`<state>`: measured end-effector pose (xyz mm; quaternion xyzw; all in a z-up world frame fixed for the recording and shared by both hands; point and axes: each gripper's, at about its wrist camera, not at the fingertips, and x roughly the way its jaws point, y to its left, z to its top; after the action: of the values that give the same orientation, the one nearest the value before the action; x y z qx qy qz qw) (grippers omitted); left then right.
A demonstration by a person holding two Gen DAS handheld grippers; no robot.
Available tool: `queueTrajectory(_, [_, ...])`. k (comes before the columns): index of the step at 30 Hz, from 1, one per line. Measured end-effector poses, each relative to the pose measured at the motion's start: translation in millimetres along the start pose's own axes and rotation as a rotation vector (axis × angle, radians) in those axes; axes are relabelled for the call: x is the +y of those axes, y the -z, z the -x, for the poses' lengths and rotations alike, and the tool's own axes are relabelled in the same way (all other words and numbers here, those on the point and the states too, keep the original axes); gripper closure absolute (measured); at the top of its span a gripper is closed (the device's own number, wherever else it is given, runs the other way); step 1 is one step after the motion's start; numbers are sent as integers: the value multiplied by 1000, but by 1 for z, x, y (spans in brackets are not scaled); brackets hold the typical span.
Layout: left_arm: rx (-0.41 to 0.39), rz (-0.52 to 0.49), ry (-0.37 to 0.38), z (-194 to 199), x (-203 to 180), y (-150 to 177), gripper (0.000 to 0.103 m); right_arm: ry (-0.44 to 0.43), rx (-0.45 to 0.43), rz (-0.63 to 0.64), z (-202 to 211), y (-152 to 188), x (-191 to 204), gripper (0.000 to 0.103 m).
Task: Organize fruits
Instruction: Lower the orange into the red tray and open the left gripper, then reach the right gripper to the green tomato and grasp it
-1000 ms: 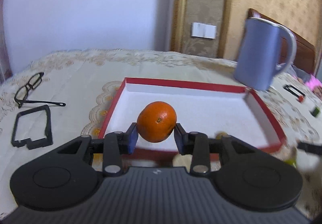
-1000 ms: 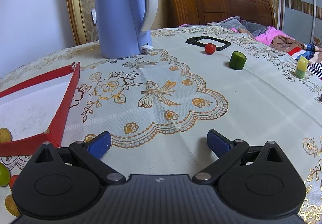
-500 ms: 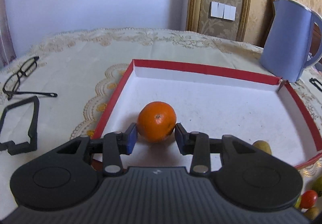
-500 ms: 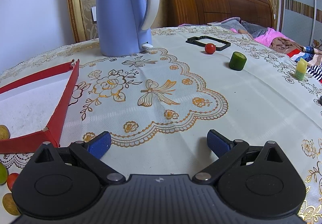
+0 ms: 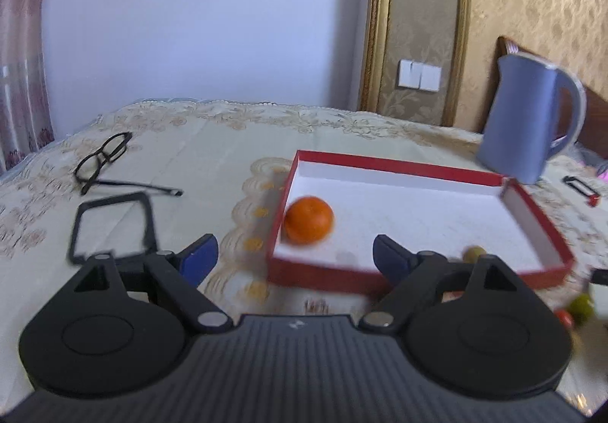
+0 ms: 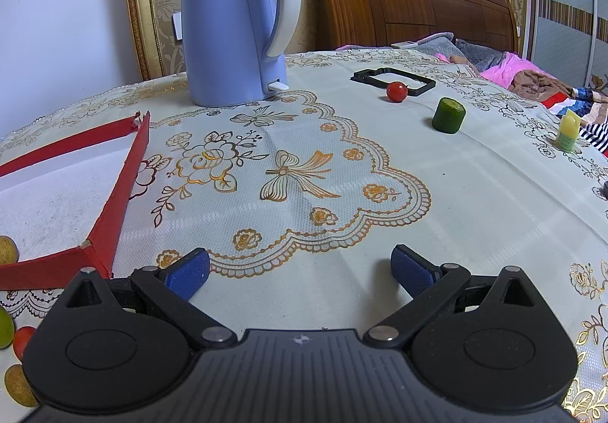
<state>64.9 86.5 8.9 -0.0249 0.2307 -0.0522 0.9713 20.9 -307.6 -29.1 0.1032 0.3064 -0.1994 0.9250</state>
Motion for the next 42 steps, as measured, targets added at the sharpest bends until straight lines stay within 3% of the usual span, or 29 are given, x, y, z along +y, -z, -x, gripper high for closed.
queueTrajectory(5, [52, -39, 28, 26, -4, 26, 15, 3, 1, 3, 0, 0, 1, 1])
queueTrajectory(11, [135, -110, 22, 11, -20, 46, 14, -5, -4, -6, 0, 0, 0, 1])
queueTrajectory(17, [171, -101, -1, 3, -15, 50, 9, -150, -74, -82, 17, 5, -19, 1])
queueTrajectory(20, [187, -99, -21, -3, -15, 49, 2, -192, -100, -44, 32, 12, -15, 1])
queueTrajectory(25, [192, -90, -32, -4, -14, 49, 0, -275, -111, 64, 56, 24, 11, 2])
queueTrajectory(27, [195, -81, -25, -4, -12, 49, 0, -298, -113, 100, 60, 28, 21, 8])
queueTrajectory(29, [194, -81, -25, -4, -12, 49, 0, -325, -116, 135, 63, 30, 30, 27])
queueTrajectory(34, [193, -82, -25, -4, -12, 49, 0, -384, -99, 178, 64, 35, 48, 48])
queueTrajectory(42, [193, -82, -24, -4, -12, 49, 0, -394, -99, 240, 62, 39, 70, 49])
